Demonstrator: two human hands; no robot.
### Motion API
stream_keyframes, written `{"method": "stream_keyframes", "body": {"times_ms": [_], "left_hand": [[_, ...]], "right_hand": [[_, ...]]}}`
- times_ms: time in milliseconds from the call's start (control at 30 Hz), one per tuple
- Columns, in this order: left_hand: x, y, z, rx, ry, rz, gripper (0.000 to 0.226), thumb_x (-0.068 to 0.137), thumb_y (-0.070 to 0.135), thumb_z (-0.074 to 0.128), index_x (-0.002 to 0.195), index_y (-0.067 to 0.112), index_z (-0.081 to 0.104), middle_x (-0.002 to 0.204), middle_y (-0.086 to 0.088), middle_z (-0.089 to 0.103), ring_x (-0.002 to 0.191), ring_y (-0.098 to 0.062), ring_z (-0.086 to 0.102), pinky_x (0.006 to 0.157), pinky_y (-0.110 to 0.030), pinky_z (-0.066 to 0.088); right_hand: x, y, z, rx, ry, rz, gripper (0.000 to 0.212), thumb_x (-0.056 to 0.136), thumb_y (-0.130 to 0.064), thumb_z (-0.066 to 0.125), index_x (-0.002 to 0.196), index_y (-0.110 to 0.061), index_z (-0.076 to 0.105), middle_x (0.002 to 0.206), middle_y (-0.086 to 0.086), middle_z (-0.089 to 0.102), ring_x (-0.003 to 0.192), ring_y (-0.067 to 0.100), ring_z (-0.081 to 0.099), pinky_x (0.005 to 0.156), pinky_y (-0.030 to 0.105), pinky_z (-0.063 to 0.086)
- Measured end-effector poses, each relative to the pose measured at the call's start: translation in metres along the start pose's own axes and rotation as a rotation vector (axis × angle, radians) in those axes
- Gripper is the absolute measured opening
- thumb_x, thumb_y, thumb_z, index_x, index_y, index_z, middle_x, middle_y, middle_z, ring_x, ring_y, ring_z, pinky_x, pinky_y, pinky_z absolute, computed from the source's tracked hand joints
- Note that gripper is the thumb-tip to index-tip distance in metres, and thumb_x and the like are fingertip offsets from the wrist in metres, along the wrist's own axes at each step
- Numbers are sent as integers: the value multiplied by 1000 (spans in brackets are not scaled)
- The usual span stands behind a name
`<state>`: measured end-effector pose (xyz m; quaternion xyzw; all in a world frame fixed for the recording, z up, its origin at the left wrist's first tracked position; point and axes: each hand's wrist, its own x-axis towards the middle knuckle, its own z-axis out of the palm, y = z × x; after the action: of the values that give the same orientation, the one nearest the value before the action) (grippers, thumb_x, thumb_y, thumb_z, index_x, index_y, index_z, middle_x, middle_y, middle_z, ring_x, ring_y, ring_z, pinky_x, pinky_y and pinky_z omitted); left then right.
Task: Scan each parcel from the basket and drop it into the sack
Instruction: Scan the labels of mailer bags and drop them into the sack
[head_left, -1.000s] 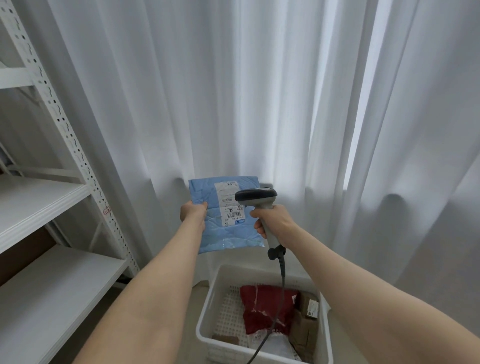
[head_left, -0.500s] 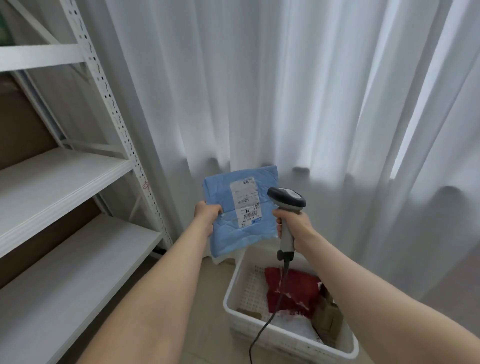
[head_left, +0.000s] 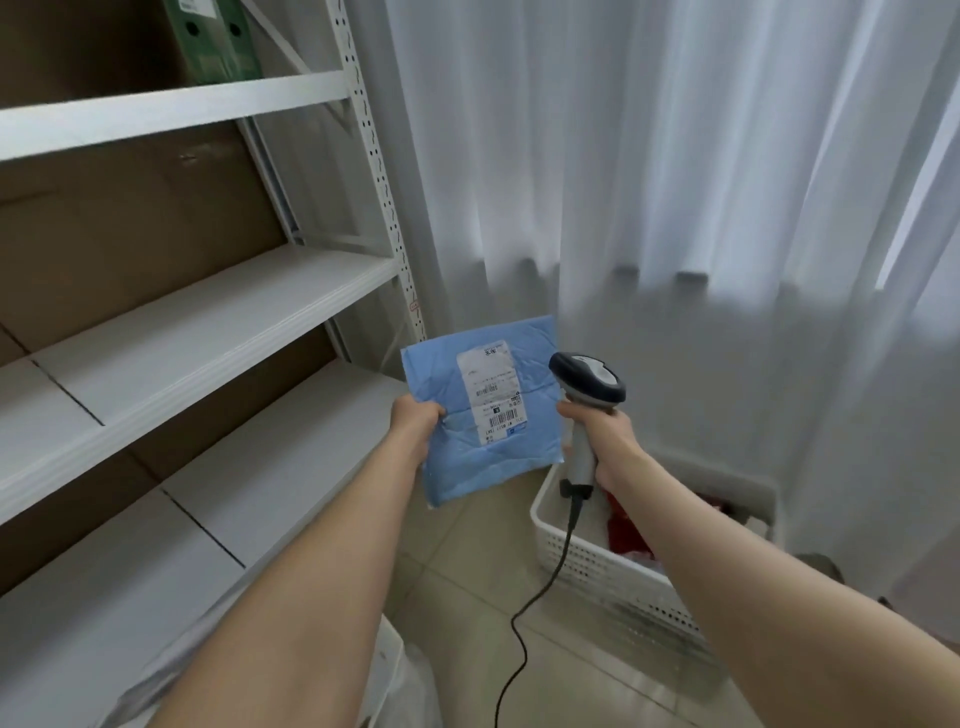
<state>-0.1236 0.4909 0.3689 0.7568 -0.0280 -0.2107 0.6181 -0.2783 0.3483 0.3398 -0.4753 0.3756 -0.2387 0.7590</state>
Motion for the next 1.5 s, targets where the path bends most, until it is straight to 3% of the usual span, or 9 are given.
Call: {"method": "stream_keyframes", "body": {"times_ms": [133,400,633,733,833,933,1167,1367,1500], "left_hand": [[-36,-17,-60,57,48,-34,30,85,-10,51,110,3,60,113,-17,63,93,-27,57,83,-36,48],[-65,-57,-170,160,135,-109,30,88,-7,43,111,0,60,103,-14,62,91,-27,57,84,-36,48],[-58,-114,-275,219,217,-158,24,84,-4,47,105,2,59,105,-16,63,84,-26,53,66,-29,42],[-47,-148,-325,254,226,-195,32,83,-3,48,114,1,58,107,-17,63,86,-27,55,69,-30,43],[-39,-180,-371,344,172,-269,59,86,-4,52,142,5,37,132,-16,49,116,-32,50,92,-36,44],[-23,-216,-410,416,91,-338,57,85,-1,55,140,4,40,140,-16,46,125,-33,47,104,-39,41],[11,-292,-456,500,-44,-484,53,92,-3,45,142,15,44,141,-12,47,127,-34,44,102,-42,40],[45,-339,-463,498,-28,-438,34,89,6,48,114,17,67,121,-14,64,111,-31,60,95,-37,48],[66,-347,-472,569,99,-387,33,90,16,51,119,23,67,123,0,62,110,-27,60,74,-30,51]], "right_hand": [[-48,29,18,-44,-36,16,36,75,-5,77,110,-6,69,109,11,67,107,30,61,98,45,49],[-123,71,85,-117,-294,125,33,76,-6,76,108,-2,70,104,16,74,98,35,70,92,53,54],[-168,127,163,-298,-386,158,29,76,2,70,104,3,70,102,21,73,95,36,70,91,52,55],[-188,159,204,-352,-348,155,12,79,5,67,86,-4,70,95,20,72,81,29,68,80,43,59],[-201,205,244,-359,-271,202,14,82,6,64,78,-7,65,83,14,68,66,22,65,60,31,56],[-201,259,280,-397,-170,235,7,80,1,68,83,-5,64,88,15,64,77,28,62,72,37,53],[-184,343,321,-373,62,269,6,86,-10,64,83,-10,59,99,22,65,92,35,62,93,50,51],[-144,385,360,-414,95,258,8,84,-11,62,78,-15,58,89,13,66,89,32,64,73,38,54],[-126,411,382,-494,-17,274,6,84,-11,62,90,-12,64,96,14,70,86,28,66,80,42,56]]}}
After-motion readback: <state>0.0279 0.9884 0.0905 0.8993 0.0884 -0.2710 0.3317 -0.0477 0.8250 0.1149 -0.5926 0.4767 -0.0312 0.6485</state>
